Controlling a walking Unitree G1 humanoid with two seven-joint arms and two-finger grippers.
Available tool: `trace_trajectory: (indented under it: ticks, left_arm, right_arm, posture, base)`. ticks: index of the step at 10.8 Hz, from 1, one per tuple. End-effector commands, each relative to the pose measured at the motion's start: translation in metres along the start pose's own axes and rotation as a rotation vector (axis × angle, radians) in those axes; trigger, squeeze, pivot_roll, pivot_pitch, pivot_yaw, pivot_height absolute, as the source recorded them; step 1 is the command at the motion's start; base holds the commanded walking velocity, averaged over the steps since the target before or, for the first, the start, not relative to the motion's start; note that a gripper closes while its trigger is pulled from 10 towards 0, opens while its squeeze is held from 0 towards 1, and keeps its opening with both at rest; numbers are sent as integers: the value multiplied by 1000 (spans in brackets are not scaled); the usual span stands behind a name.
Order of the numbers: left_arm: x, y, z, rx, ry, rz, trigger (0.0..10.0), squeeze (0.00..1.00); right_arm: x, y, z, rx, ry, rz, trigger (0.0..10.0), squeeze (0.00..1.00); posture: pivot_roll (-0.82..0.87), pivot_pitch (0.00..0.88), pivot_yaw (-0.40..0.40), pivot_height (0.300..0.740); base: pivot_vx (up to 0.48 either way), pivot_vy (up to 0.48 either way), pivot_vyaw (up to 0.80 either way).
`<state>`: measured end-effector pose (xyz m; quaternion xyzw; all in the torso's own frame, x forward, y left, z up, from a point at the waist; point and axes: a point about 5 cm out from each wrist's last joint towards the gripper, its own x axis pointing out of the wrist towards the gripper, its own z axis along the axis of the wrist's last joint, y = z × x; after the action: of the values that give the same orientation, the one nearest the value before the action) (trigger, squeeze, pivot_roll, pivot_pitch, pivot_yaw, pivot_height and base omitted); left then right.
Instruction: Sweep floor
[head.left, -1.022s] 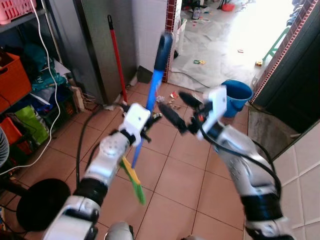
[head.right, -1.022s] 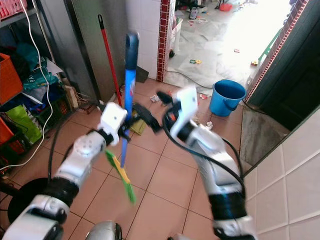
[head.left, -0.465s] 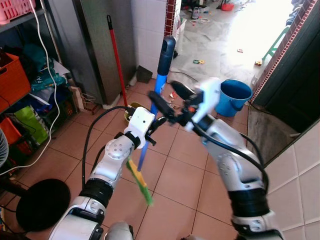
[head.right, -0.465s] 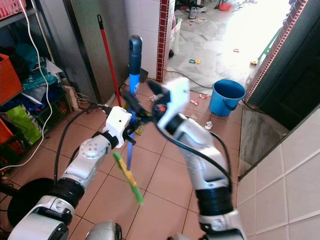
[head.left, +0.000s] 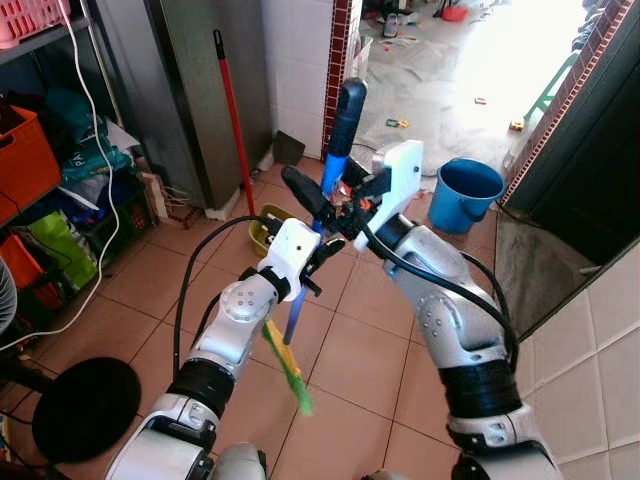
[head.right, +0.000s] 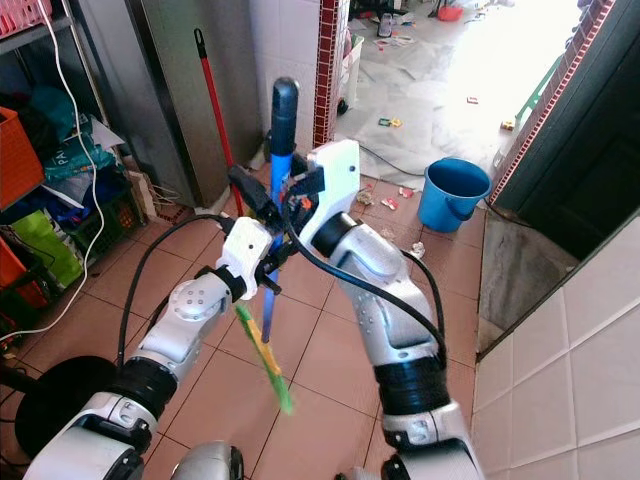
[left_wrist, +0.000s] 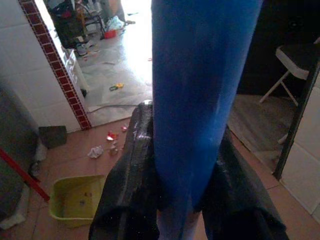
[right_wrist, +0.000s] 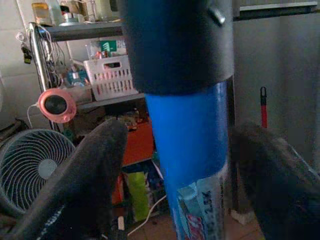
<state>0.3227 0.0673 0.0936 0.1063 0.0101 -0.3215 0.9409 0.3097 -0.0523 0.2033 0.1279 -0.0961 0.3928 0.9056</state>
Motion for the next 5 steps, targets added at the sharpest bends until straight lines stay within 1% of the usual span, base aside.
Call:
trace_trajectory:
  ticks: [1,5]
  left_arm:
    - [5,2,12,38,-48,-7,0,0]
    - [4,4,11,42,-46,12,0,0]
  right_arm:
    - [3,-1,2,-9,-8,-7,0,0]
    - [2,-8,3,-9,-14,-41,0,0]
  posture:
    - [8,0,-24,740]
    - [6,0,-28,740]
  base:
    - [0,0,0]
    - [0,0,0]
